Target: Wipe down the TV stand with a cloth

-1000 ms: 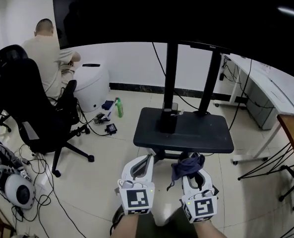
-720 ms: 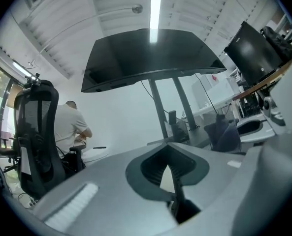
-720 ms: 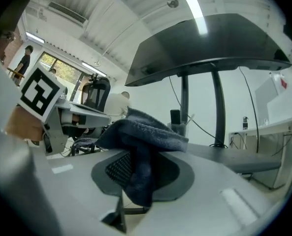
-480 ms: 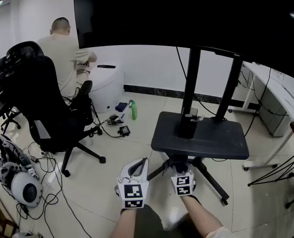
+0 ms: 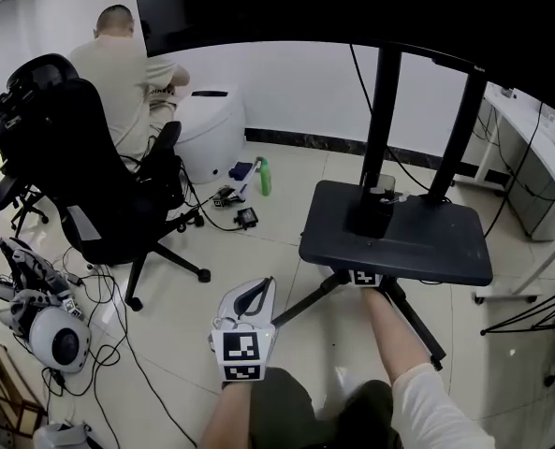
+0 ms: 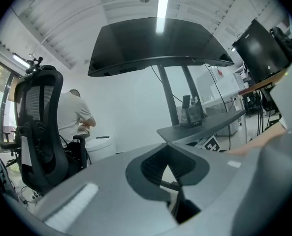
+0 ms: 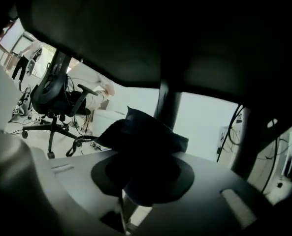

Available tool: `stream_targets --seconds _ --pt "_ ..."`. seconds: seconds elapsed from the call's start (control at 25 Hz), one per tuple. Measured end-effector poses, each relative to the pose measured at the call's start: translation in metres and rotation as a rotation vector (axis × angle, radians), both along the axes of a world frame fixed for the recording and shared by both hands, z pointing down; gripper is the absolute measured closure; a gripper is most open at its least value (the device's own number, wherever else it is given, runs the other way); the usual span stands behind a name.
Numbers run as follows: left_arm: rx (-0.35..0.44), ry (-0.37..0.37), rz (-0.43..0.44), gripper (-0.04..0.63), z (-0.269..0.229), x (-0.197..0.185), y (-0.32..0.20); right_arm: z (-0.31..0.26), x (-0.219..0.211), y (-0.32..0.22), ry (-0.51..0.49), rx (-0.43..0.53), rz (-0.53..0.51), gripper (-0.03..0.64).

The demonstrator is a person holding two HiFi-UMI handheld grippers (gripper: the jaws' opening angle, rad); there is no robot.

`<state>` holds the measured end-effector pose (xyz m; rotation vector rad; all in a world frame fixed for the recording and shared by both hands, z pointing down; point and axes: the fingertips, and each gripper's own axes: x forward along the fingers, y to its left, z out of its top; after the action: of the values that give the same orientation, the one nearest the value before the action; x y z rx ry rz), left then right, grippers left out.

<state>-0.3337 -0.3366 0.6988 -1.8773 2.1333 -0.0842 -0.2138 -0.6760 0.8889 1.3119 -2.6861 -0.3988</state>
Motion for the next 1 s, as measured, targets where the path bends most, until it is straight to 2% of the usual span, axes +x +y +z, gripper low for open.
stream_targets --seconds 0.2,0.32,0.44,0.56,0.64,0.72,0.8,0.88,0.96,1.0 --pt "-0.033 -0.009 -0.010 0.350 0.007 0.011 0.012 0.147 0.006 -0.046 0.063 -0.261 0.050 0.532" --pt "-0.031 -0.023 -0.003 0.351 0.007 0.012 0.020 0.238 -0.022 -0.030 0.094 -0.369 0.021 0.532" --pt "-0.022 -0.033 -0.011 0.350 0.006 -0.003 0.025 0.303 -0.108 0.043 0.094 -0.413 -0.129 0.532" --pt "-0.032 -0.035 -0.032 0.351 0.012 -0.018 0.024 0.359 -0.206 0.165 0.133 -0.468 -0.321 0.532" --pt "-0.041 -0.035 -0.045 0.350 0.029 -0.027 0.019 0.390 -0.246 0.227 0.168 -0.494 -0.418 0.532" --pt "-0.044 -0.032 -0.062 0.350 0.042 -0.033 0.016 0.380 -0.253 0.249 0.161 -0.463 -0.468 0.532" --pt "-0.041 -0.023 -0.083 0.350 0.045 -0.032 0.014 0.327 -0.228 0.241 0.064 -0.399 -0.475 0.532" --pt "-0.029 -0.014 -0.091 0.351 0.040 -0.024 0.011 0.243 -0.174 0.231 -0.006 -0.281 -0.448 0.532" --pt "-0.011 -0.012 -0.083 0.351 0.031 -0.017 0.006 0.145 -0.103 0.225 -0.036 -0.164 -0.367 0.532" --pt "-0.004 -0.013 -0.072 0.351 0.026 -0.012 0.002 0.094 -0.064 0.226 -0.059 -0.141 -0.316 0.532"
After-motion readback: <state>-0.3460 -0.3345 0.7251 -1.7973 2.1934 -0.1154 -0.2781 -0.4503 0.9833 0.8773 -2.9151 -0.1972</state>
